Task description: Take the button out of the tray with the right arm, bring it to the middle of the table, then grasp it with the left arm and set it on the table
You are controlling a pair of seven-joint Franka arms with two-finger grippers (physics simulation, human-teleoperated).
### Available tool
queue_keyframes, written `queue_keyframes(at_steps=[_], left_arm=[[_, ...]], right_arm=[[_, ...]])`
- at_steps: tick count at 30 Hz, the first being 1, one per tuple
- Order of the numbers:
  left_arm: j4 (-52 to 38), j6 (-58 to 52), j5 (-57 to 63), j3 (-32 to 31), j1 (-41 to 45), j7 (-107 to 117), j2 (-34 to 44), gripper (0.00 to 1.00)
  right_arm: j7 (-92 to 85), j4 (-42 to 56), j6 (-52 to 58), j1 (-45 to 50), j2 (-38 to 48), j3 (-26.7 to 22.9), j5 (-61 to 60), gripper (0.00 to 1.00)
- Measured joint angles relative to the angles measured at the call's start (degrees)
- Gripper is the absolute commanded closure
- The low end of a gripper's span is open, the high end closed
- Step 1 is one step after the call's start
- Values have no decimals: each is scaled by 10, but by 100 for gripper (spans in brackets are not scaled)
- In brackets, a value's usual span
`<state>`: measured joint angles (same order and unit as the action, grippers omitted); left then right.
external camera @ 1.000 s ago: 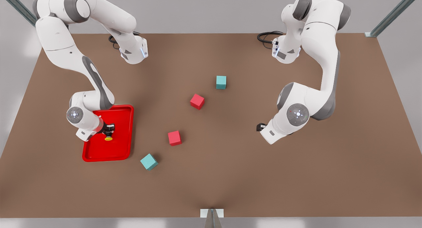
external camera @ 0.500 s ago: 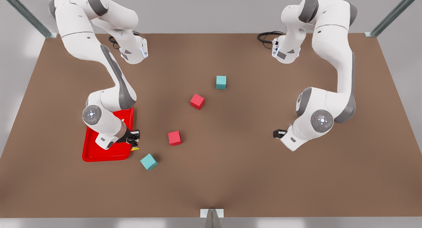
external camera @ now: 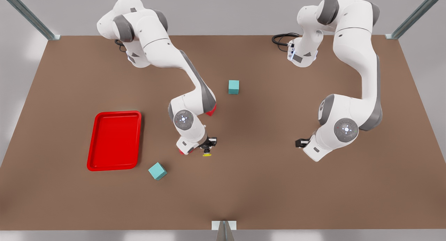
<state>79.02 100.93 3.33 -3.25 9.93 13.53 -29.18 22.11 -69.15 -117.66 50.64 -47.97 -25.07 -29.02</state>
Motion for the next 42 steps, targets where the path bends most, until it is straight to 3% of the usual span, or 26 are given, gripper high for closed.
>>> queue_keyframes(at_steps=[5, 6, 7, 10, 12, 13, 15, 17, 20, 21, 22, 23, 25, 31, 42], left_arm=[[1, -4, 1, 0, -7, -1, 3, 0], [1, -5, 1, 0, -8, -1, 4, 0], [1, -6, 1, 0, -9, -1, 5, 0], [0, -9, 10, 0, -11, -1, 7, 0], [-4, -10, 14, -3, -6, -1, 7, 0], [-8, -9, 9, -16, -1, 0, 5, 0], [-27, -3, -2, -50, 33, 6, -1, 0], [-37, 15, -8, -61, 91, 19, -16, 0], [-97, 47, -12, -64, 148, 44, -80, 0], [-108, 61, -13, -62, 167, 53, -99, 0], [-118, 75, -13, -59, 185, 62, -119, 0], [-128, 87, -11, -57, 196, 71, -136, 0], [-138, 107, -7, -17, 242, 90, -164, 0], [-136, 139, 21, 17, 279, 152, -211, 0], [-132, 207, 28, 15, 281, 242, -266, 0]], right_arm=[[55, 112, 1, 15, -110, 0, -49, 47], [66, 134, -5, 15, -128, 6, -58, 29], [76, 151, -12, 15, -142, 11, -65, 0], [103, 168, -26, 11, -153, 13, -78, 0], [118, 155, -23, 1, -110, 13, -78, 0], [123, 99, -17, -8, -53, 18, -70, 0], [112, -106, -3, -54, 115, 24, -26, 0], [85, -241, 27, -152, 265, 25, 56, 0], [20, -230, 112, -340, 381, 30, 176, 0], [1, -214, 139, -405, 396, 81, 200, 0], [-15, -196, 162, -487, 400, 167, 219, 0], [-31, -178, 184, -527, 400, 220, 236, 0], [-59, -130, 229, -536, 379, 261, 256, 0], [-126, -61, 287, -530, 308, 275, 281, 0], [-205, -54, 290, -537, 289, 272, 289, 0]])
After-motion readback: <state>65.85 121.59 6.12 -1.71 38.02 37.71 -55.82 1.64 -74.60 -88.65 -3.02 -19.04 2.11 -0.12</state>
